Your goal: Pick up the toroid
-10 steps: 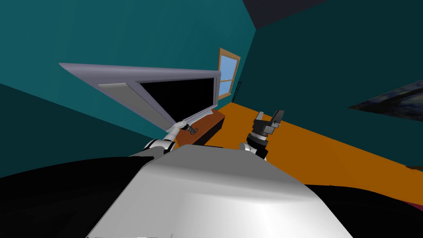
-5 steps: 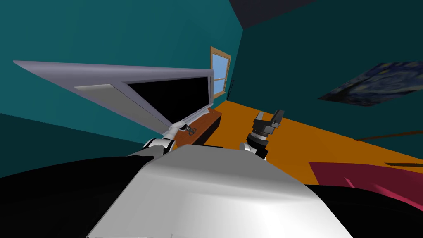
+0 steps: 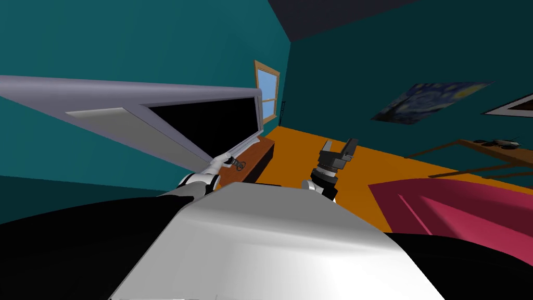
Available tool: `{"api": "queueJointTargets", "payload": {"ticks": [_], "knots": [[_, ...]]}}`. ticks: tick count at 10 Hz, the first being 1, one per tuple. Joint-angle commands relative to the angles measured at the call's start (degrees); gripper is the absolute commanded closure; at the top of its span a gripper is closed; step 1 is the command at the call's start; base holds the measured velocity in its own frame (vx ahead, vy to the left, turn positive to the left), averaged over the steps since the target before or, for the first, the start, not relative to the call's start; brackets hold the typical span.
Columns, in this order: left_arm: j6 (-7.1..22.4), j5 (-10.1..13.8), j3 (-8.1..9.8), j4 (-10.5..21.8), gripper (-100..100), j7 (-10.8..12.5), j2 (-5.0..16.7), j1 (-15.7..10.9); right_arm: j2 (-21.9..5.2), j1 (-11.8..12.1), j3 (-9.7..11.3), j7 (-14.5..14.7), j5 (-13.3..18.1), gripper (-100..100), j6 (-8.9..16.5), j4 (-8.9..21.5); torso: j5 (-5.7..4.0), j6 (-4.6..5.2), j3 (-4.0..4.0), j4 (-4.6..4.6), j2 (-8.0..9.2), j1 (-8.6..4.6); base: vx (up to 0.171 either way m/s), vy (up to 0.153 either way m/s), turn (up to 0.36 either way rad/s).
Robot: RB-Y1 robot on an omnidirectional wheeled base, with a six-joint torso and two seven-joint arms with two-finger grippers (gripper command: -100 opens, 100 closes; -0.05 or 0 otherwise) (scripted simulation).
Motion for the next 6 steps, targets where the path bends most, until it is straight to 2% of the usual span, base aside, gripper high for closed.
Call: {"api": "queueJointTargets", "payload": {"ticks": [1,2,3,4,5,6], "knots": [[-2.07,-0.11,1.51,2.86,-100,0.51,0.54,-1.09,0.0,0.0,0.0,0.0,0.0,0,0.0,0.0,0.0,0.0,0.0,0.0,0.0,0.0,-0.106,0.036,-0.407],[-2.07,-0.11,1.51,4.37,-100,0.51,0.54,-1.09,0.0,-0.01,0.01,0.0,0.0,0,0.0,0.0,-0.01,0.05,0.04,0.02,0.08,-0.05,-0.104,0.055,-0.248],[-3.71,-0.21,2.85,6.35,-100,1.08,1.05,-1.93,0.0,0.0,0.0,0.0,0.0,0,0.0,0.0,0.0,-0.03,0.05,0.02,0.09,0.03,-0.118,0.057,-0.349],[-3.71,-0.21,2.85,6.9,-100,1.08,1.05,-1.93,0.0,-0.01,0.0,0.0,0.0,0,0.0,0.0,0.01,0.02,0.08,0.03,0.15,0.05,-0.103,0.052,-0.225],[-3.71,-0.21,2.85,7.61,-100,1.08,1.05,-1.93,0.0,0.0,0.0,0.0,0.0,0,0.0,0.0,0.01,-0.03,0.06,0.03,0.1,0.05,-0.053,0.027,-0.012],[-5.35,-0.31,4.18,10.08,-100,1.66,1.57,-2.76,0.0,0.01,-0.01,0.0,0.0,0,0.0,0.0,0.0,-0.06,-0.02,-0.01,-0.05,0.0,-0.092,0.027,-0.309]]}}
